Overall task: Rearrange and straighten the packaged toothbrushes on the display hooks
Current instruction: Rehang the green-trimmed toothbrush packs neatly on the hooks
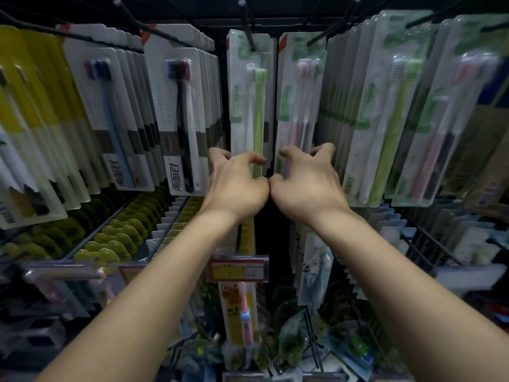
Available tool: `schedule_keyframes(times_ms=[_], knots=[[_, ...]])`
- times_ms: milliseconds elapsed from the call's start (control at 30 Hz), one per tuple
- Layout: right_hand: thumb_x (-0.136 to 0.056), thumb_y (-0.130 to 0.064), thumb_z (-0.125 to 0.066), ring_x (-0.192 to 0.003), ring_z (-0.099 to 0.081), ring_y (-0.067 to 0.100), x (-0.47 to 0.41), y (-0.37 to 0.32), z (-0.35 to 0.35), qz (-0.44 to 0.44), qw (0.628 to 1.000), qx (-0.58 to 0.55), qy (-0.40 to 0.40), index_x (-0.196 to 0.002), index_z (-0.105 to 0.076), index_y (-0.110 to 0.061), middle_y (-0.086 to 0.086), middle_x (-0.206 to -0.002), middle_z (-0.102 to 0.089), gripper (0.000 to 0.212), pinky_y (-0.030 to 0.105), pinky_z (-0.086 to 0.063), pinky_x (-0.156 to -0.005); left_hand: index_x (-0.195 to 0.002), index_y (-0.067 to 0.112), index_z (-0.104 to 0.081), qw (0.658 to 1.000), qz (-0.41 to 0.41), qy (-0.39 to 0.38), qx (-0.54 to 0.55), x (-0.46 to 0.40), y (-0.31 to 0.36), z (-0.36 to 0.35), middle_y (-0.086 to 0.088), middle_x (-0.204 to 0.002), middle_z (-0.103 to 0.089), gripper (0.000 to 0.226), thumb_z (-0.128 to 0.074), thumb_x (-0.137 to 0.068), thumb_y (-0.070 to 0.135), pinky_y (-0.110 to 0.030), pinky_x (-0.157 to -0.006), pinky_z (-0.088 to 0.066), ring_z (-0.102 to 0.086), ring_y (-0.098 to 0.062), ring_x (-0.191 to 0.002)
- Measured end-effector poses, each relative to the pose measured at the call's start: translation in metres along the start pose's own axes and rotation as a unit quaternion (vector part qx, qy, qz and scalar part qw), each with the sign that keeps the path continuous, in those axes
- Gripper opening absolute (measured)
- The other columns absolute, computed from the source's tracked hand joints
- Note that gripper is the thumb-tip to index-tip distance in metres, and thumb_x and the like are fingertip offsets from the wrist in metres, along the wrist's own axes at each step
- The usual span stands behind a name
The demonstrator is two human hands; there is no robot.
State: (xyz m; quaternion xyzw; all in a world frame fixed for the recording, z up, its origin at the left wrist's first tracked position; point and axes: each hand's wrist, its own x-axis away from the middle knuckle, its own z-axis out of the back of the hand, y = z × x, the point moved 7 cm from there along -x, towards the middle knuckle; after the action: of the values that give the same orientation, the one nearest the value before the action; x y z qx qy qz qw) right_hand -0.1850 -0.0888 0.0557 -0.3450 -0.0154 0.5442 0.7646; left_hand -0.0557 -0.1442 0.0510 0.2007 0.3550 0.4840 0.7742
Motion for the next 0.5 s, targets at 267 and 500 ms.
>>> schedule_keyframes(times_ms=[267,500], knots=[[-0.093,-0.03,-0.061,-0.089,-0.053,0.028,0.011,-0.005,0.004,0.016,0.995,-0.066,0.067,-0.117,-0.05,-0.025,0.003,-0.12,-0.031,0.027,0.033,-0.04,-0.077,-0.09,0.028,-0.063,0.997,0.016,0.061,0.039,0.002,0.0,0.007,-0.006,-0.114,-0.06,0.007,-0.067,-0.088,0.023,-0.031,-0.086,-0.048,-0.061,-0.022,-0.101],[-0.091,-0.024,-0.067,-0.094,-0.052,0.025,0.024,-0.007,0.015,0.039,0.98,-0.116,0.154,-0.114,-0.031,-0.024,0.002,-0.116,-0.038,0.042,0.035,-0.039,-0.076,-0.103,0.021,-0.052,0.994,0.023,0.1,0.027,0.008,0.002,0.01,-0.004,-0.111,-0.057,0.026,-0.071,-0.092,0.034,-0.034,-0.082,-0.045,-0.056,-0.025,-0.101]])
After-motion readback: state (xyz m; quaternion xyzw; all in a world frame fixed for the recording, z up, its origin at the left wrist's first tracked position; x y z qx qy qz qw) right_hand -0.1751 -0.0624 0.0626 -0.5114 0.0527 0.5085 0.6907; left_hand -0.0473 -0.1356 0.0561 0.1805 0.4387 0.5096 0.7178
